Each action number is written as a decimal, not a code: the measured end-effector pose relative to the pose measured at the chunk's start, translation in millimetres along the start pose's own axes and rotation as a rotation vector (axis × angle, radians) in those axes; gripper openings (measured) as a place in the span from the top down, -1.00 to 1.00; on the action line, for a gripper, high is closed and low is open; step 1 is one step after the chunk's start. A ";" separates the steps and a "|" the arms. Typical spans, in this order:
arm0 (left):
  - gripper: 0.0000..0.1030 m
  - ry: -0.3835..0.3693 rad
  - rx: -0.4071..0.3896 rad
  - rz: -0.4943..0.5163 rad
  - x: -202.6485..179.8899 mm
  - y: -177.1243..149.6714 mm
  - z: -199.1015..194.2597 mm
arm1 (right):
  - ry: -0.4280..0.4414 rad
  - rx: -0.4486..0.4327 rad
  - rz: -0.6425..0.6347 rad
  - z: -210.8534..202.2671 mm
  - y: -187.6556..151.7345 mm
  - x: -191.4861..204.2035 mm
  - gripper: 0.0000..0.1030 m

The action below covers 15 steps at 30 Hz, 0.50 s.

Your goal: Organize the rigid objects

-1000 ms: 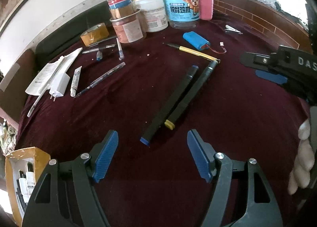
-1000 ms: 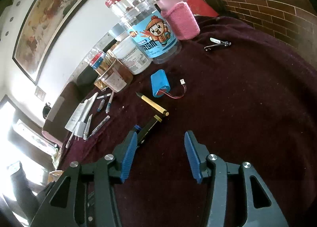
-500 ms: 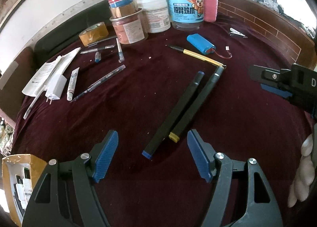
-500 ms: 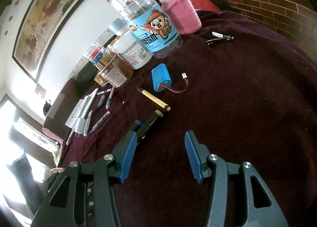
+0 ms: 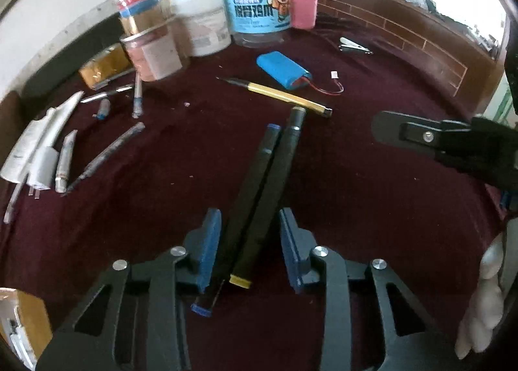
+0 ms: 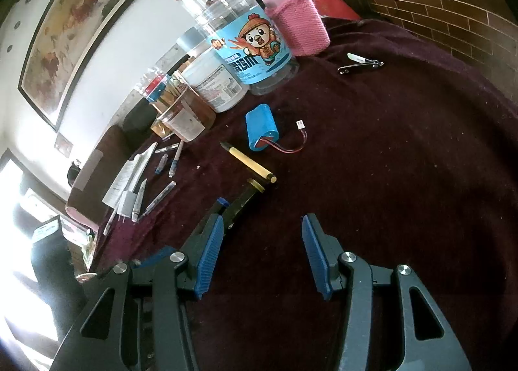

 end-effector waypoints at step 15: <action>0.67 -0.151 -0.007 -0.195 2.6 -119.0 -102.2 | -0.045 0.038 -0.045 12.3 -9.1 -4.0 0.12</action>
Point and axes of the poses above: each gripper's, at about its wrist camera, not at the fingertips, and z roughly the way its jaws point, x to its left, y to its top, the point moved 7 cm from there along z, roughly the way its jaws point, and after that the axes turned 3 degrees about z, right-handed, at the moved point
